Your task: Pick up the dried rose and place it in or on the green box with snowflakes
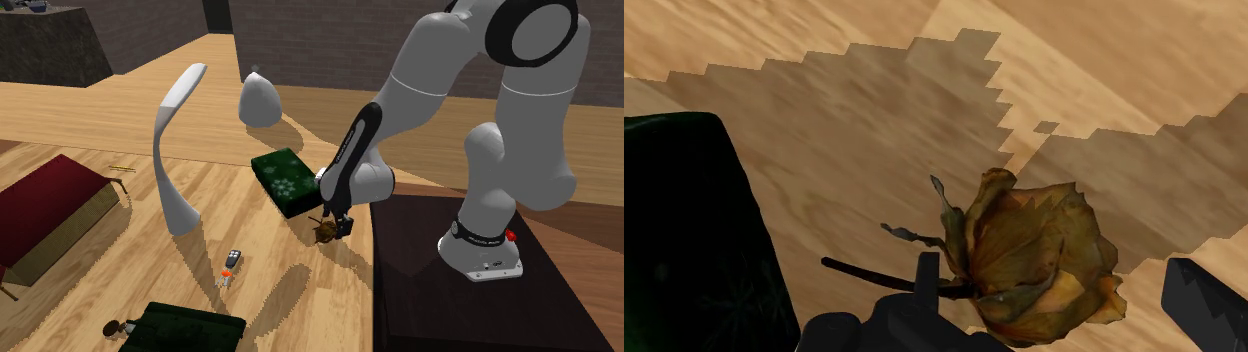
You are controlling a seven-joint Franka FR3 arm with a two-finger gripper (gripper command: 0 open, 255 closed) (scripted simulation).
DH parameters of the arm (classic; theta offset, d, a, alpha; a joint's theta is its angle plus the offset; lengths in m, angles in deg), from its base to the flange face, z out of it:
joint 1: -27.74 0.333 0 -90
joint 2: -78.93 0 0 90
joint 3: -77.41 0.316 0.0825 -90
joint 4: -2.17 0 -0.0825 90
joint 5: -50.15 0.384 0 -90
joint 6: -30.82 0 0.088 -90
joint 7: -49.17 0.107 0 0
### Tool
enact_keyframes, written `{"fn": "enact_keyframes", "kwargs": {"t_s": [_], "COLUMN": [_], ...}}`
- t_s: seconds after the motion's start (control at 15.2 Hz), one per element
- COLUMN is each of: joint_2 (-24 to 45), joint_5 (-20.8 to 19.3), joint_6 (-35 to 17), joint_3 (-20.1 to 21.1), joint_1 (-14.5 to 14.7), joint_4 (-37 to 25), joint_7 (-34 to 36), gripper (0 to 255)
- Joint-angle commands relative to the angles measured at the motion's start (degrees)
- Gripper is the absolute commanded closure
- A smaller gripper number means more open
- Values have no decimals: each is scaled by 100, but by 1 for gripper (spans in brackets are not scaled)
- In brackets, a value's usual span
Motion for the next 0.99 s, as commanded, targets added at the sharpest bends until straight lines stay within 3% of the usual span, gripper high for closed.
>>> {"fn": "enact_keyframes", "kwargs": {"t_s": [0.0,0.2,0.26,0.86,0.92], "joint_2": [6,5,5,6,-123], "joint_5": [20,15,15,20,-369], "joint_6": [-2,-1,-1,-2,29], "joint_3": [10,8,8,11,-178], "joint_1": [-7,-5,-5,-7,139], "joint_4": [-5,-4,-4,-5,95], "joint_7": [-16,-12,-12,-16,332], "gripper": [0,0,255,255,255]}}
